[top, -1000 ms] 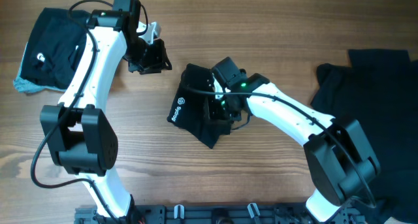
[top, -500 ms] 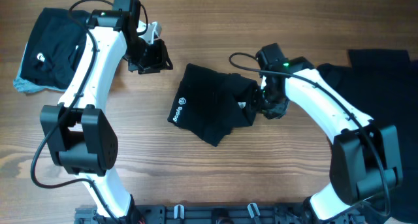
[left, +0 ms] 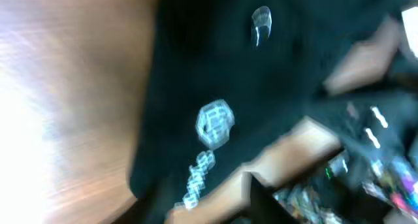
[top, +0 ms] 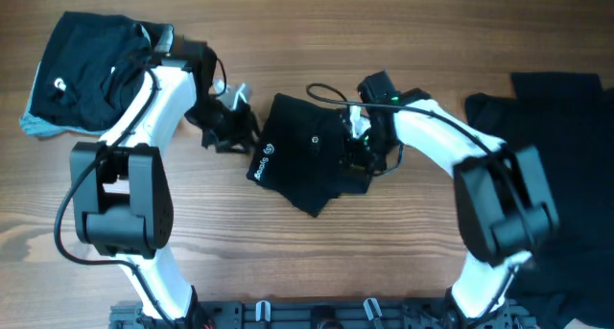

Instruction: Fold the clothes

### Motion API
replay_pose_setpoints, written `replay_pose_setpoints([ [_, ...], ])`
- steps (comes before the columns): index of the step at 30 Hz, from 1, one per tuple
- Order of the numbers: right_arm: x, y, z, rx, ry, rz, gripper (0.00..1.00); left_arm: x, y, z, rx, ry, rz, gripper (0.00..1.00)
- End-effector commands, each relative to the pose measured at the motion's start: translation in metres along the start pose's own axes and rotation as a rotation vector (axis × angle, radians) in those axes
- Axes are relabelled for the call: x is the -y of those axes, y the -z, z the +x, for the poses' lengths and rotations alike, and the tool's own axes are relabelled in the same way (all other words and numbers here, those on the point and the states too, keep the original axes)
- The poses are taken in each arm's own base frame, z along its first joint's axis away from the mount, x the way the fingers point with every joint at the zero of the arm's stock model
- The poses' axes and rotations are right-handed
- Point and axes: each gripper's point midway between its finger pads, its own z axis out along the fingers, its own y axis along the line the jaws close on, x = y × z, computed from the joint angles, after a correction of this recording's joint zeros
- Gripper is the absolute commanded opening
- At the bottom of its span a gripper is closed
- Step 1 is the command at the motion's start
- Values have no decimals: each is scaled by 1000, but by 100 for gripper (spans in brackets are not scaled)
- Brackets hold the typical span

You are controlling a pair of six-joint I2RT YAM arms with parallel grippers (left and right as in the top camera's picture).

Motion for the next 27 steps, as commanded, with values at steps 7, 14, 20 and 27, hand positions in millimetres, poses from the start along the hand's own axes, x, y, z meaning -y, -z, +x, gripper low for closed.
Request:
replay_pose_setpoints([
  [7, 4, -9, 5, -36, -95, -4, 17, 23, -9, 37, -144, -30, 104, 4],
  [14, -6, 30, -6, 124, -47, 53, 15, -34, -69, 27, -33, 265, -121, 4],
  [20, -52, 84, -21, 340, 103, -53, 24, -74, -71, -39, 315, 287, -266, 4],
  [27, -58, 43, -58, 395, 16, -58, 21, -61, 1, -100, 496, 147, -373, 9],
])
